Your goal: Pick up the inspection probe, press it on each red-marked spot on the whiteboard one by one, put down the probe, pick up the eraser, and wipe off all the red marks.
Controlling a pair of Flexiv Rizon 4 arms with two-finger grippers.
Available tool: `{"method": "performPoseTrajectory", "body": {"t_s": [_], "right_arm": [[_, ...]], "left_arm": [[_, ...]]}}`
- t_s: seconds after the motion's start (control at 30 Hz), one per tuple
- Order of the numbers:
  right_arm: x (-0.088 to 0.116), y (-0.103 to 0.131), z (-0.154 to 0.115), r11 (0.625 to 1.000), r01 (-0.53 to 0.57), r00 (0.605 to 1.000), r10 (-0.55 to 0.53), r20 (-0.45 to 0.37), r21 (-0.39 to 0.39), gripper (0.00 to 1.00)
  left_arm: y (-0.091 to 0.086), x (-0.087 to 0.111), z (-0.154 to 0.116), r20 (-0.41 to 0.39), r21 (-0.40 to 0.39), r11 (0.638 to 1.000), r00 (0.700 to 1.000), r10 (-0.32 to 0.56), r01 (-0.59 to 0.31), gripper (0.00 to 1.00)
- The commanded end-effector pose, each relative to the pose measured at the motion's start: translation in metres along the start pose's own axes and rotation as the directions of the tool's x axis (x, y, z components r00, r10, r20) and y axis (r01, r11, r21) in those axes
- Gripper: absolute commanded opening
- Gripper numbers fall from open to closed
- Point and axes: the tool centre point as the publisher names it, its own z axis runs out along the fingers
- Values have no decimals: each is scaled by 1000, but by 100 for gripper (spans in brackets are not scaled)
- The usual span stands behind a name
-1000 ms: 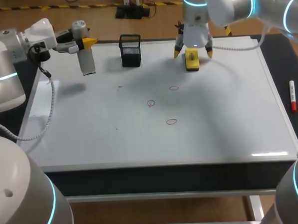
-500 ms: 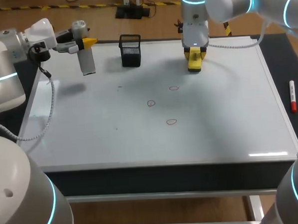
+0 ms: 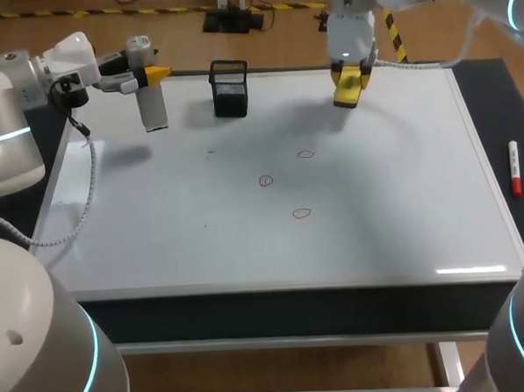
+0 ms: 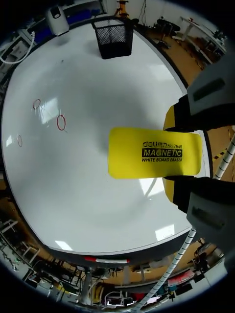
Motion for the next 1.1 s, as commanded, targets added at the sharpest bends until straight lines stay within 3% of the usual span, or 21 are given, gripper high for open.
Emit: {"method": "performPoseTrajectory", "body": {"t_s": [0.03,0.57,1.1], "right_arm": [[26,7,-24,999,-41,999,41,35,7,0],[137,43,-43,956,-292,956,292,18,-10,0],[213,91,-26,885,-462,885,464,21,-64,0]], "left_arm": [[-1,1,0,2,1,1000,1000,1,-1,0],[-1,1,0,2,1,1000,1000,1,-1,0],[-1,1,0,2,1,1000,1000,1,-1,0]]}}
